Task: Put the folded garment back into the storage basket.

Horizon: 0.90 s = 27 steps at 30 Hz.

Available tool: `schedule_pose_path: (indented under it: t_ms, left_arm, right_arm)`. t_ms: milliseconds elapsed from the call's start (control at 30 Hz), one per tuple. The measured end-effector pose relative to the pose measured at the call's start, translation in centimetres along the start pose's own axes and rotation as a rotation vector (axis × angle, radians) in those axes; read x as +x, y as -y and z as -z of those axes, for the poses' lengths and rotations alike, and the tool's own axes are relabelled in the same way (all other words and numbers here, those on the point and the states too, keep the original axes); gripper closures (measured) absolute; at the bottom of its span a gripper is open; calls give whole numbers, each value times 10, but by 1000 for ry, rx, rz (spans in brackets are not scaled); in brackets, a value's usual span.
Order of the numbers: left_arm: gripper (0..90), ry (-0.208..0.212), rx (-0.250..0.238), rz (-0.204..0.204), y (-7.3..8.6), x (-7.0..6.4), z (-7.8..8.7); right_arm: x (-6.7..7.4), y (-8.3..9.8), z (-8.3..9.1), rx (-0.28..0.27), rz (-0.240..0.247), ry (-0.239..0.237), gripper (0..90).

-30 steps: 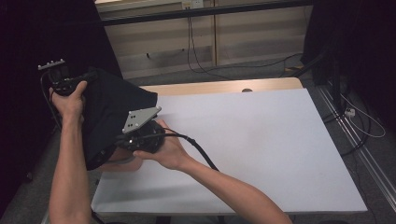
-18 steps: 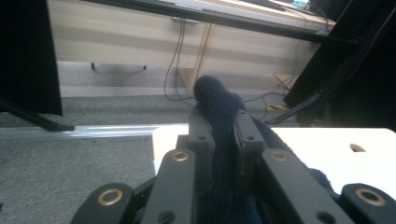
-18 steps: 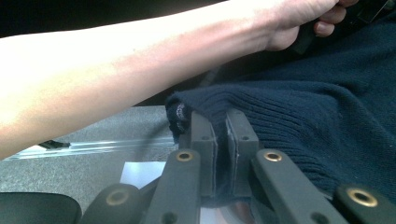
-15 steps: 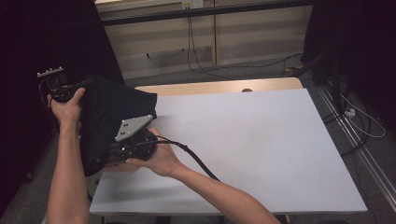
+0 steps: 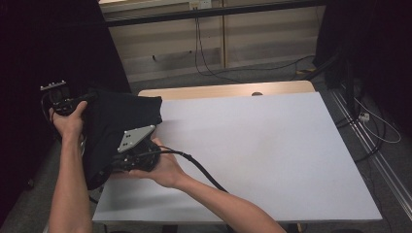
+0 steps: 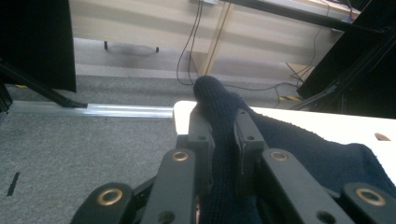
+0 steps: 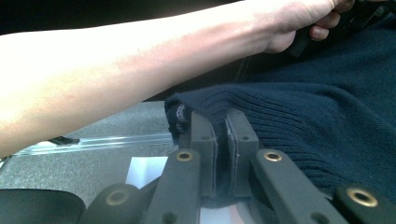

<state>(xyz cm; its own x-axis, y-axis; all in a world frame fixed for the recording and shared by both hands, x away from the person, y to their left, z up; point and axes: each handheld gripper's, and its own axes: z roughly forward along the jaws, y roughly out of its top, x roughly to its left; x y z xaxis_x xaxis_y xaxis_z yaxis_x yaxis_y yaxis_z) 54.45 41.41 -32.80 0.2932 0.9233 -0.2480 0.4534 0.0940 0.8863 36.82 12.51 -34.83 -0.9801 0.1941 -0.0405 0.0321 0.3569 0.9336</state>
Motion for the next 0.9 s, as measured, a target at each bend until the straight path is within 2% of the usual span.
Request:
schedule_pose_path:
  t_ms: [200, 267, 400, 633, 900]
  left_arm:
    - [808, -18, 11, 2, 6, 5, 0]
    - [807, -39, 41, -15, 11, 6, -2]
    - [807, -36, 40, -2, 17, 11, -1]
    - [807, -47, 55, -14, 20, 16, 3]
    - [807, -57, 64, -9, 22, 20, 7]
  right_arm:
    - [3, 2, -5, 11, 3, -7, 842]
    - [4, 2, -6, 15, 5, -8, 842]
    - [7, 3, -8, 18, 6, -11, 842]
    - [13, 4, -13, 23, 7, -20, 842]
    - [15, 4, -15, 24, 6, -25, 842]
